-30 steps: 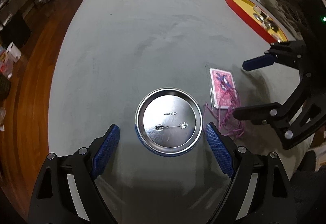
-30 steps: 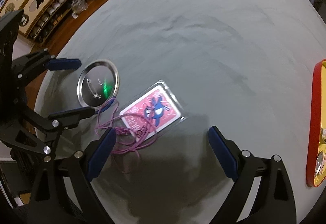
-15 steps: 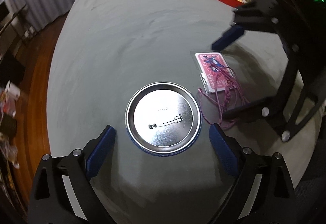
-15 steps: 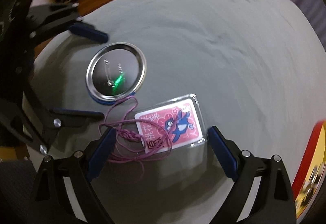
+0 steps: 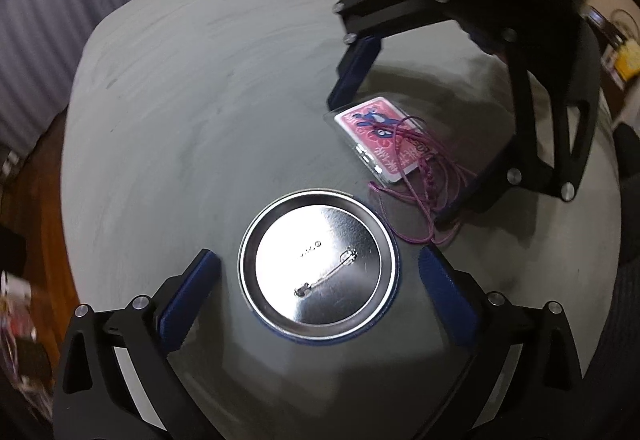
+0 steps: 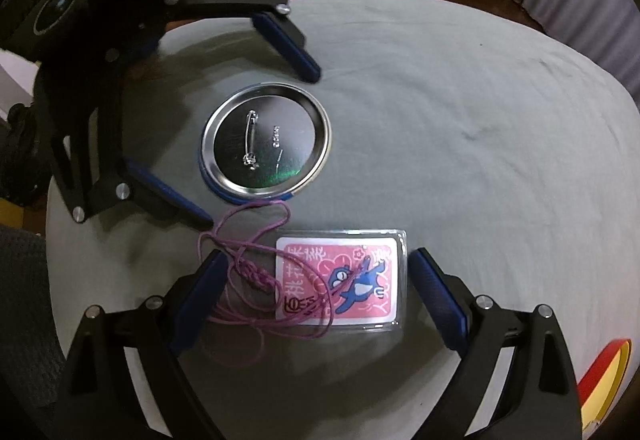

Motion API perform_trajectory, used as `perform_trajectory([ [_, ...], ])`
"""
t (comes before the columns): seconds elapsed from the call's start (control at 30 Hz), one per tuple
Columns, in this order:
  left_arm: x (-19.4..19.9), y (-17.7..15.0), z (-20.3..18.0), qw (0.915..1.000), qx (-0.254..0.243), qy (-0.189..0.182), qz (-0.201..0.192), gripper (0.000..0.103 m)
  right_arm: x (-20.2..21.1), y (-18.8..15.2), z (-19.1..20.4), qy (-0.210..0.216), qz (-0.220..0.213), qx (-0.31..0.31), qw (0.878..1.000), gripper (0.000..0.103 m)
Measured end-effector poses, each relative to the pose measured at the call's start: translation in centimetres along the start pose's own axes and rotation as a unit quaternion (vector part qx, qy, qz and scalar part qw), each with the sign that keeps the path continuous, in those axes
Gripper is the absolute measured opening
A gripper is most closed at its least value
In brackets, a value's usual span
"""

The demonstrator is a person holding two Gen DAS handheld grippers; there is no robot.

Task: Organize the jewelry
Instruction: 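Grasp the round metal badge with the left tool while the right tool grasps the pink card holder, then carry the badge and pink card holder over the yellow tray and lower them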

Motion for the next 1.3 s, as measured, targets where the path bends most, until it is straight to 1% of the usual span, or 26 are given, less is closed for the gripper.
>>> perform_trajectory([
  [0.1, -0.2, 0.1, 0.2, 0.9999, -0.004, -0.009, -0.007, 0.098, 0.1, 0.2, -0.2, 0.009, 0.003, 0.002, 1.000, 0.089],
  [0.27, 0.0, 0.1, -0.1, 0.9997, -0.016, 0.006, -0.020, 0.098, 0.5, 0.3, 0.0, 0.010, 0.008, -0.002, 1.000, 0.088],
  [0.4, -0.1, 0.2, 0.1, 0.9998, -0.018, -0.002, -0.012, 0.097, 0.8, 0.9, -0.3, 0.004, 0.009, -0.006, 1.000, 0.087],
  [0.47, -0.1, 0.6, 0.3, 0.9999, -0.017, -0.003, 0.000, 0.096, 0.9, 1.2, 0.0, 0.001, 0.007, -0.010, 1.000, 0.085],
  [0.57, -0.1, 0.7, 0.0, 0.9997, -0.019, -0.008, 0.013, 0.089, 0.9, 1.4, 0.0, -0.005, 0.007, -0.010, 1.000, 0.083],
  [0.63, -0.1, 0.8, 0.2, 0.9995, -0.014, -0.018, 0.021, 0.083, 1.0, 1.2, -0.2, -0.005, 0.006, -0.011, 1.000, 0.081],
  [0.67, -0.1, 1.0, 0.3, 0.9995, -0.011, -0.020, 0.022, 0.082, 1.1, 1.2, -0.2, -0.006, 0.005, -0.012, 1.000, 0.078],
  [0.73, -0.1, 1.1, 0.5, 0.9995, -0.007, -0.021, 0.022, 0.075, 1.4, 1.2, -0.1, -0.006, 0.002, -0.018, 1.000, 0.073],
  [0.8, 0.0, 1.1, 0.7, 0.9996, -0.003, -0.021, 0.020, 0.072, 1.5, 1.0, -0.3, -0.007, -0.001, -0.020, 1.000, 0.072],
  [1.03, 0.2, 1.1, 0.4, 0.9997, -0.002, -0.017, 0.017, 0.072, 1.6, 1.1, -0.1, -0.011, -0.007, -0.028, 1.000, 0.071],
  [1.3, 0.8, 1.0, 0.1, 0.9997, 0.005, -0.016, 0.019, 0.072, 1.6, 0.4, -1.5, -0.011, -0.010, -0.047, 0.999, 0.068],
])
Point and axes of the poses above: each gripper's, at about its wrist camera, not at the fingertips, and x roughly against the way its jaws point, z to its left, y to its top, the point moved 6 cm from there along -x, roughly the way its jaws point, and after that the axes turned 4 degrees about x, right-handed, at the moved point
